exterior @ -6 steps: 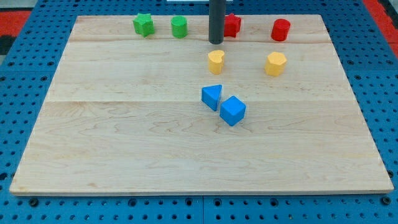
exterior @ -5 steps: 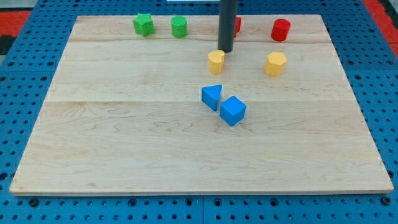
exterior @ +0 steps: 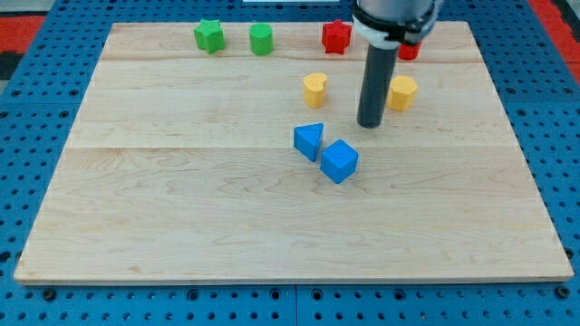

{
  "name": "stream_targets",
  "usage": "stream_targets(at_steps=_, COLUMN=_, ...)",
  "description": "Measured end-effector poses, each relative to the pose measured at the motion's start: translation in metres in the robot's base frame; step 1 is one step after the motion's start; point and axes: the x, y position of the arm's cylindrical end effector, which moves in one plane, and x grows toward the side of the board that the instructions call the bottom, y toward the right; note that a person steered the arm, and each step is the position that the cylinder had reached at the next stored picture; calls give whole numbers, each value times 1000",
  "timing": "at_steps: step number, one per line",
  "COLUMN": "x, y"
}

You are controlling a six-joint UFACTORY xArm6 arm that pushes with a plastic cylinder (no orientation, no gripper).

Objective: Push blue triangle bottom of green star

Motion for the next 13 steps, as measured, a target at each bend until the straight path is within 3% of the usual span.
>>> stream_targets(at_steps=1, x=36, y=9)
stream_targets(at_steps=4, x=38, y=-112)
stream_targets(at_steps=10, x=-24, y=-84)
stream_targets(at_steps=13, x=-32, y=-153)
